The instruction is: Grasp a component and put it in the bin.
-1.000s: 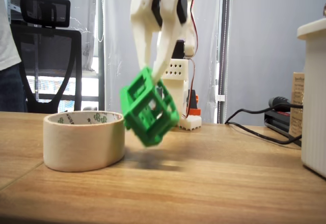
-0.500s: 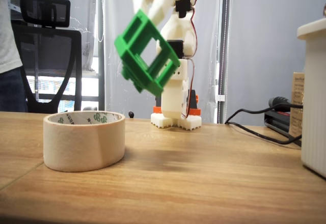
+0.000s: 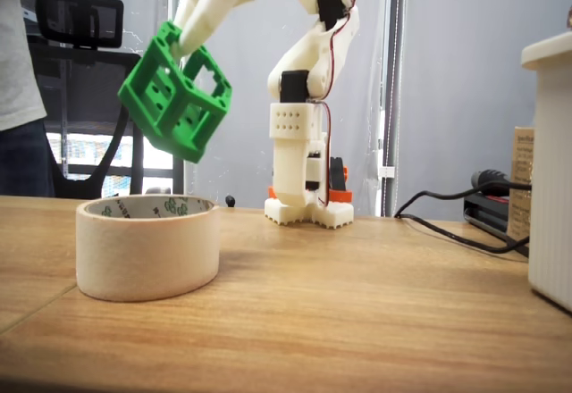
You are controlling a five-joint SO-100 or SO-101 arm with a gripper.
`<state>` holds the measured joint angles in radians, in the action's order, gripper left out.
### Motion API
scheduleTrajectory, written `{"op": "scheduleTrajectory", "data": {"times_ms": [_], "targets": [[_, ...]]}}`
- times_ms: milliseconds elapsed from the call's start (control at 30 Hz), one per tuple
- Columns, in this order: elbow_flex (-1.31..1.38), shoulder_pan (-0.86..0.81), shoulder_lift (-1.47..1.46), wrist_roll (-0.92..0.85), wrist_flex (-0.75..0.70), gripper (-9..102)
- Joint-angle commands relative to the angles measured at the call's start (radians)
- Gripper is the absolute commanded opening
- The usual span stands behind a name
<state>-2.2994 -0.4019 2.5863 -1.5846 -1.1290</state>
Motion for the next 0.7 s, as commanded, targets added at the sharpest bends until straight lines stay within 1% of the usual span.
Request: {"op": "scheduleTrajectory", "data": {"times_ms": [0, 133, 333, 667], "targets": [[0.021, -0.061, 0.005, 0.005, 0.014, 1], [0.023, -0.110, -0.069, 0.005, 0.015, 1], [0.025, -0.124, -0.186, 0.005, 0.015, 1], [0.026, -0.120, -0.212, 0.005, 0.015, 1]]}}
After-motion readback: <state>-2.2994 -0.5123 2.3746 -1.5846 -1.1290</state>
